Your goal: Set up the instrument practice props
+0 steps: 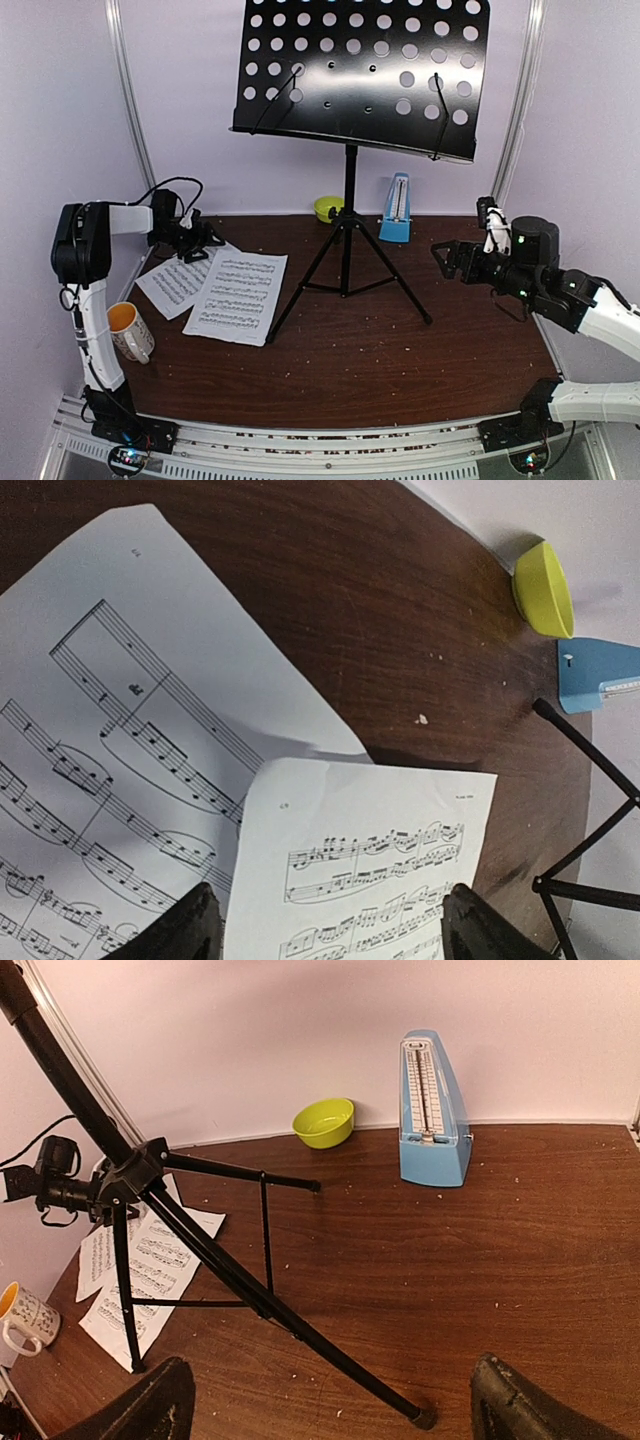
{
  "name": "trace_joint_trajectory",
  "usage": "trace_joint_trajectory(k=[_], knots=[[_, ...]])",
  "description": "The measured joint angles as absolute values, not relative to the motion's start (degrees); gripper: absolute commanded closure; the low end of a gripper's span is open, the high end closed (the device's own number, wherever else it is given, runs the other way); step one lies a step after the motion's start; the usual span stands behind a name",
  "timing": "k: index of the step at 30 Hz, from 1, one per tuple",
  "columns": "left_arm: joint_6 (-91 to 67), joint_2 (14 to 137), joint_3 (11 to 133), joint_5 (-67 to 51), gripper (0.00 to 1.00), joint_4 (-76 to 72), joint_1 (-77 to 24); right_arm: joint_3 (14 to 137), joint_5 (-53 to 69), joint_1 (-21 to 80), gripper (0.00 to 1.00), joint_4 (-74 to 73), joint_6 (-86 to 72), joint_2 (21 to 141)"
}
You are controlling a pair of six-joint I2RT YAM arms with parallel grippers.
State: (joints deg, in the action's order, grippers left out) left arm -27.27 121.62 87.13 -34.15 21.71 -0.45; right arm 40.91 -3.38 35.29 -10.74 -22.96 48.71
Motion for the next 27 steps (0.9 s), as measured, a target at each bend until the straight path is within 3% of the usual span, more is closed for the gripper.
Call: trace_joint_trajectory(k=[14,27], knots=[[-23.7,131.1,96.1,-39.8,0.35,26.3,-0.4,41.0,-5.0,35.3,0.03,-14.2,-22.7,46.4],[-21.9,129.8,88.1,-48.7,0.71,21.6,-0.4,42.1,-4.9,35.3,0.03,-14.1,-22.4,49.0]])
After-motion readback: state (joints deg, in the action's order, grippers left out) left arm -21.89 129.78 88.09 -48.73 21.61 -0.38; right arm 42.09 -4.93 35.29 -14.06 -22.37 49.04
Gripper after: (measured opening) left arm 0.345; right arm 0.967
